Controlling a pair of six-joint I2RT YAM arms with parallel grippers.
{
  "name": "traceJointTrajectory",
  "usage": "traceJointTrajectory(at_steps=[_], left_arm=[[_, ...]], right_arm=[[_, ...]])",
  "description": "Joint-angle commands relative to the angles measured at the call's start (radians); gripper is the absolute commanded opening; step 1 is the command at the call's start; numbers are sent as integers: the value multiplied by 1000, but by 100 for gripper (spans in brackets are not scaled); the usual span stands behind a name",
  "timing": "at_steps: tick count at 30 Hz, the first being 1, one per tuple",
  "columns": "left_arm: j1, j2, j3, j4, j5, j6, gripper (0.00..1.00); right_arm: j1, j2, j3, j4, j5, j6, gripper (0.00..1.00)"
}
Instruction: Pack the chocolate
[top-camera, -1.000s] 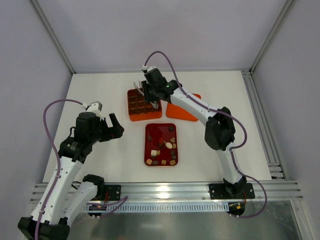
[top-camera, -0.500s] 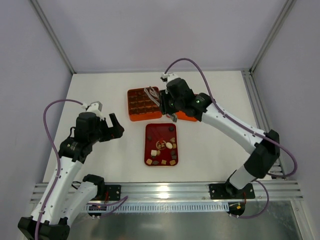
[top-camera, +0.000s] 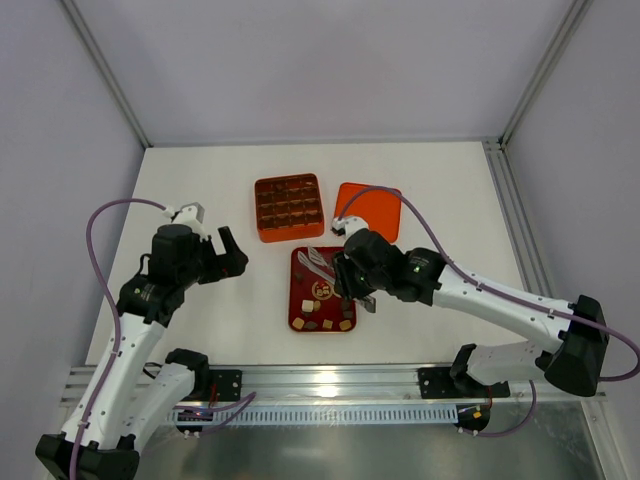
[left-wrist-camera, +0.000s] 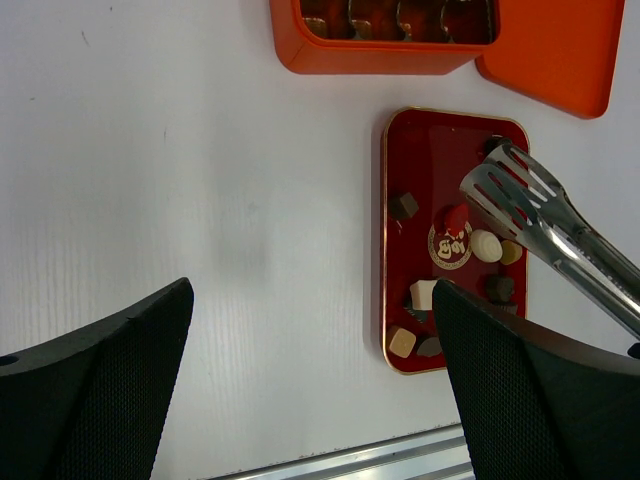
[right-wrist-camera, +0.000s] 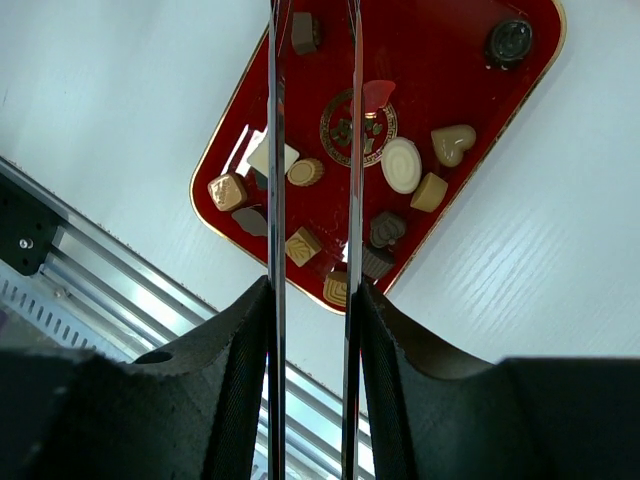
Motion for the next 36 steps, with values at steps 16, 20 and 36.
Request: traceJointTrajectory(at_steps=[16, 20, 36], left_arm=[[-6, -2, 1, 23, -21, -5, 100], [-8, -5, 1, 23, -20, -5, 100], [-9, -9, 1, 23, -20, -5, 100]], right_arm=[[31, 89, -18, 112, -34, 36, 41], [36, 110, -19, 122, -39, 34, 41], [37, 195, -19, 145, -26, 39, 36]])
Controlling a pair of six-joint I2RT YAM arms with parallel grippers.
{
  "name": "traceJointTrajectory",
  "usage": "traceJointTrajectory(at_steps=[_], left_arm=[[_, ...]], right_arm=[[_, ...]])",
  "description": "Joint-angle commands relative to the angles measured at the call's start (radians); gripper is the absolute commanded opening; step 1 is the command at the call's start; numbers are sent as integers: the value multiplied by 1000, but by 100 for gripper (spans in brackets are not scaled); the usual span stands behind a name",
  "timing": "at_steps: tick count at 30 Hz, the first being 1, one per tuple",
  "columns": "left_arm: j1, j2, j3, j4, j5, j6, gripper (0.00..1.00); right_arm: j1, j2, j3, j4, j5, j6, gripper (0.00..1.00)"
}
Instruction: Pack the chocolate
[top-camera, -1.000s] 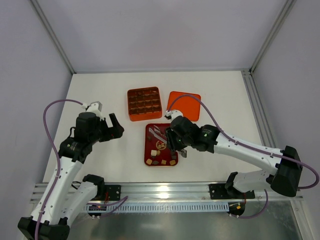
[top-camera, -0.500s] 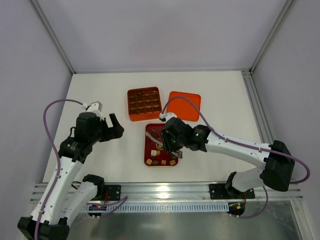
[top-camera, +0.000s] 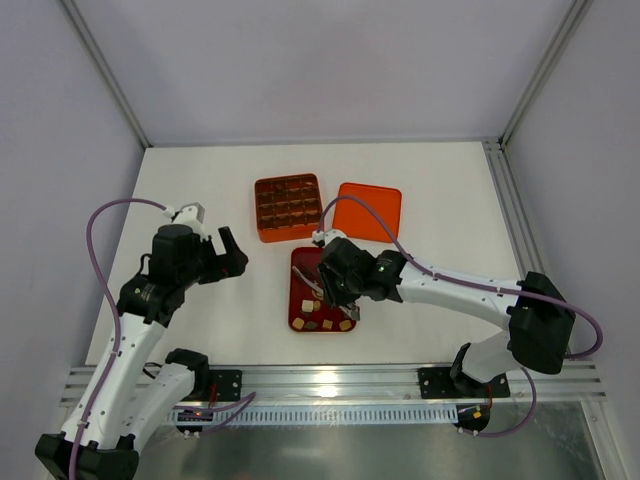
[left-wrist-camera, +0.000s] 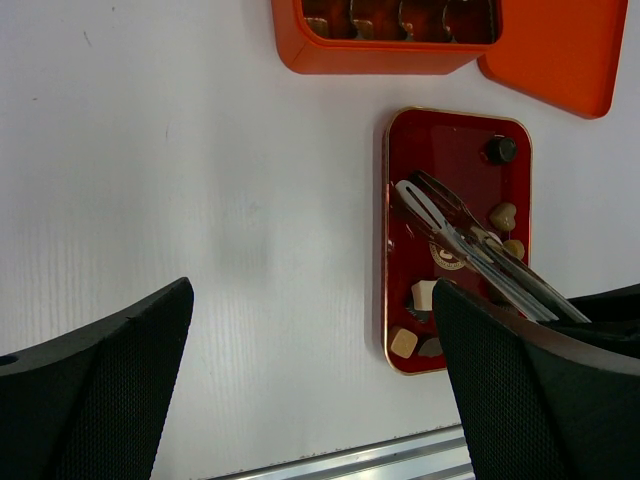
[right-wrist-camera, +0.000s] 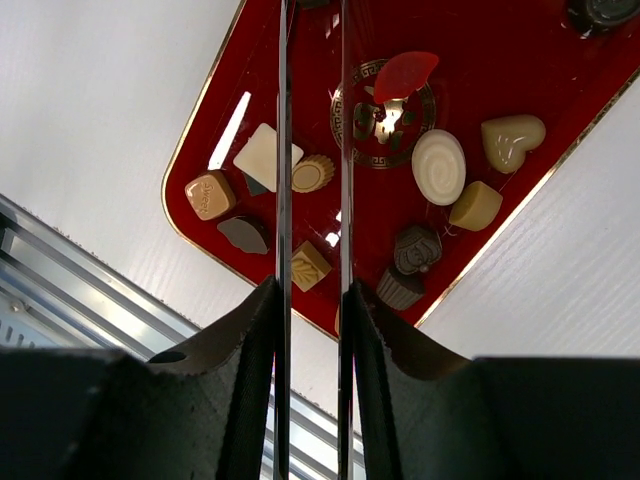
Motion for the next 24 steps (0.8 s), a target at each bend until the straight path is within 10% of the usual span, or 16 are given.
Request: traceJointTrajectory(at_steps=[1, 24], left_arm=[[-4, -12, 1, 23, -12, -5, 100], [-6, -15, 1, 21, -9, -5, 100]], right_arm=[[8, -1, 13, 44, 14, 15, 34], [-217, 88, 387, -36, -4, -145, 26]])
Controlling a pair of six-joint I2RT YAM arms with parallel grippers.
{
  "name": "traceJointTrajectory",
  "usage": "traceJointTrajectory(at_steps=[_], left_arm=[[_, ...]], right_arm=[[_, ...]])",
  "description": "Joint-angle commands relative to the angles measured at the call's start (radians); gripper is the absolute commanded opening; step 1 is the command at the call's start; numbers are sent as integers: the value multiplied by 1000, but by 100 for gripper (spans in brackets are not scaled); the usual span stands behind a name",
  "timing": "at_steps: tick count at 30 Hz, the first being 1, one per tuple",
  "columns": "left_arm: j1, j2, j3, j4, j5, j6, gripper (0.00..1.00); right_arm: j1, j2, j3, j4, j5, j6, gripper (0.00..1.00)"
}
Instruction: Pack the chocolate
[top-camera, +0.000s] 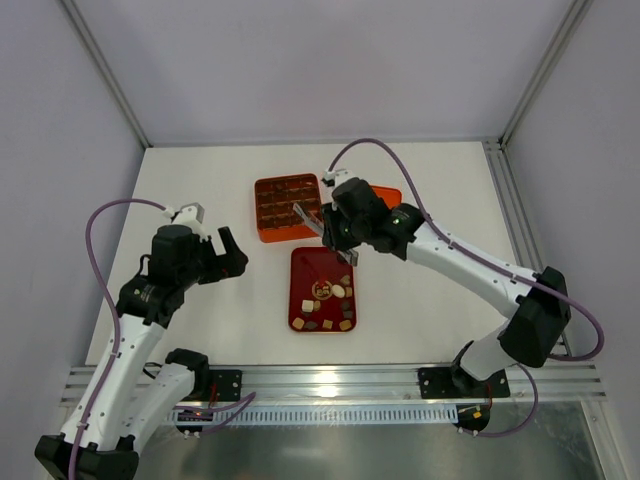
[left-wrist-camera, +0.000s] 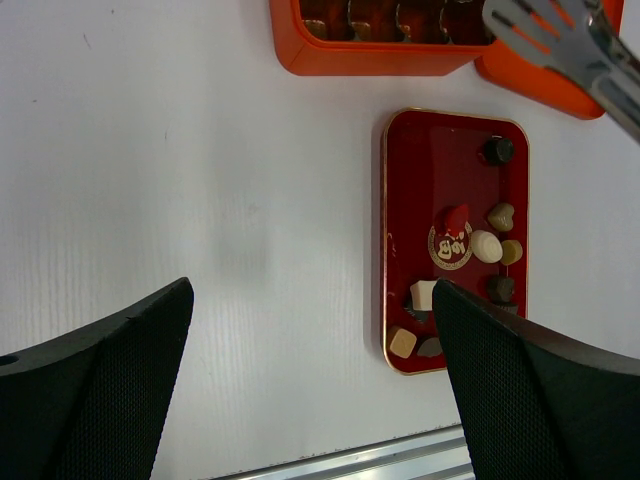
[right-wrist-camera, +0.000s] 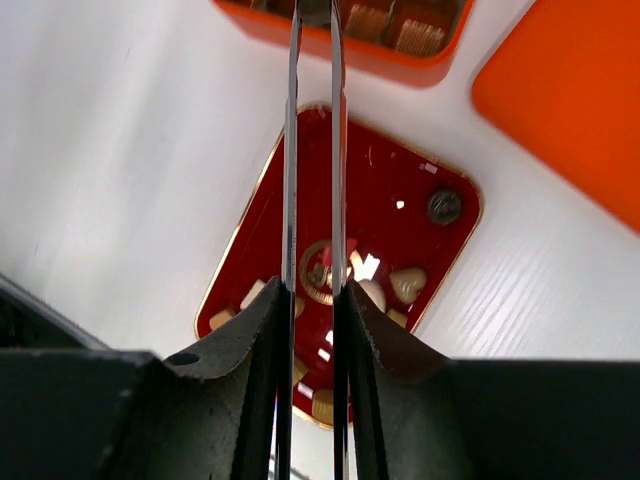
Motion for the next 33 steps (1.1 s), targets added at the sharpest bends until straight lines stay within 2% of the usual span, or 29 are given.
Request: traceJointTrajectory(at_steps=[1, 5, 17, 25, 33], left_arm=[[-4, -6, 1, 23, -8, -7, 100], [-6, -2, 1, 23, -8, -5, 100], [-10, 6, 1, 23, -8, -5, 100], [-12, 9, 1, 21, -5, -7, 100], [-12, 8, 1, 21, -6, -5, 100]], right_arm=[[-60, 72, 108, 51, -17, -59, 26], [-129, 224, 252, 59, -15, -91, 26], [-166, 522, 556, 42, -6, -122, 26], [-166, 576, 579, 37, 17, -120, 26], [-166, 583, 578, 40, 23, -124, 36]])
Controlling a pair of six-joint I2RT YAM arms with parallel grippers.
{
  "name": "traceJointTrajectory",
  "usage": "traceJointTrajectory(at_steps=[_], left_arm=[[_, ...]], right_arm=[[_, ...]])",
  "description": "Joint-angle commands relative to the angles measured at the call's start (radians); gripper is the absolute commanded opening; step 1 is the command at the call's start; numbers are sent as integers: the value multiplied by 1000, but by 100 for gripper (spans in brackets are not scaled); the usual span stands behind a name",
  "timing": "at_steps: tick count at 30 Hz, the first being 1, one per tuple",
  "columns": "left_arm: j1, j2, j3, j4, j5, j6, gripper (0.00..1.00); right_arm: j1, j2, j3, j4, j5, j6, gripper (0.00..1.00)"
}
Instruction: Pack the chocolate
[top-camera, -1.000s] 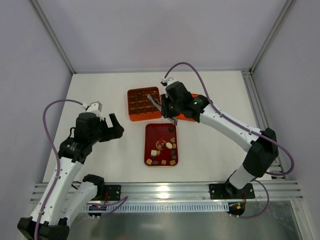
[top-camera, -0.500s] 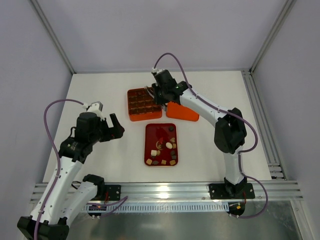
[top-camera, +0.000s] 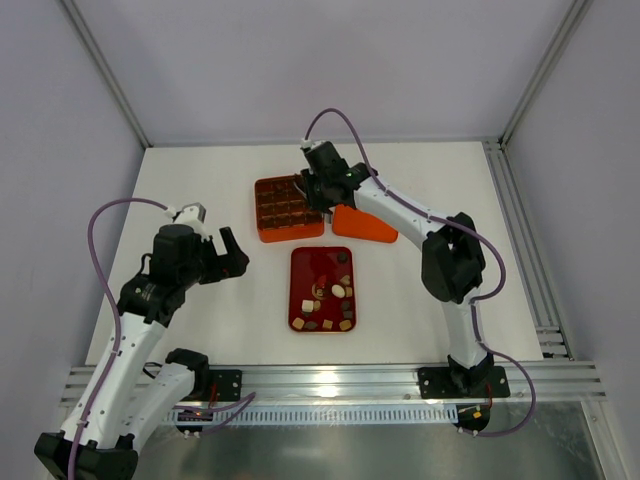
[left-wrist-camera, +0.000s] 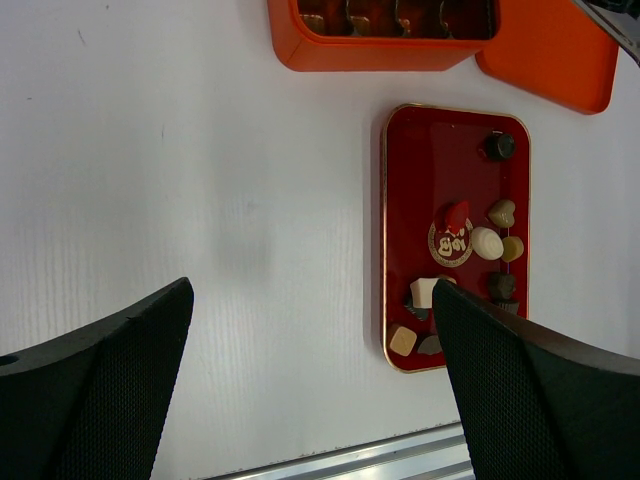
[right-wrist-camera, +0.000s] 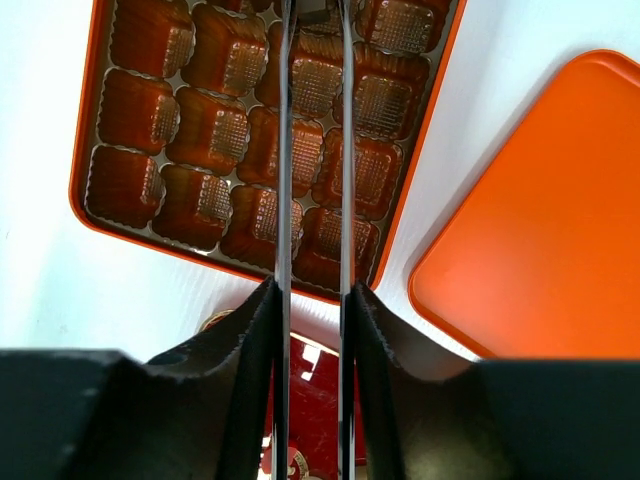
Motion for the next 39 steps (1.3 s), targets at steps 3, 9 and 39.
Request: traceJointTrajectory(at_steps=[3, 9, 39], left_arm=[[-6, 0, 1, 23, -7, -5, 100], [-6, 0, 1, 23, -10, -5, 100], [-6, -17, 1, 24, -8, -5, 100]], right_arm=[[0, -18, 50, 19, 20, -19, 39], [0, -27, 67, 1, 28, -21, 42], [297, -947, -933, -42, 49, 238, 41]])
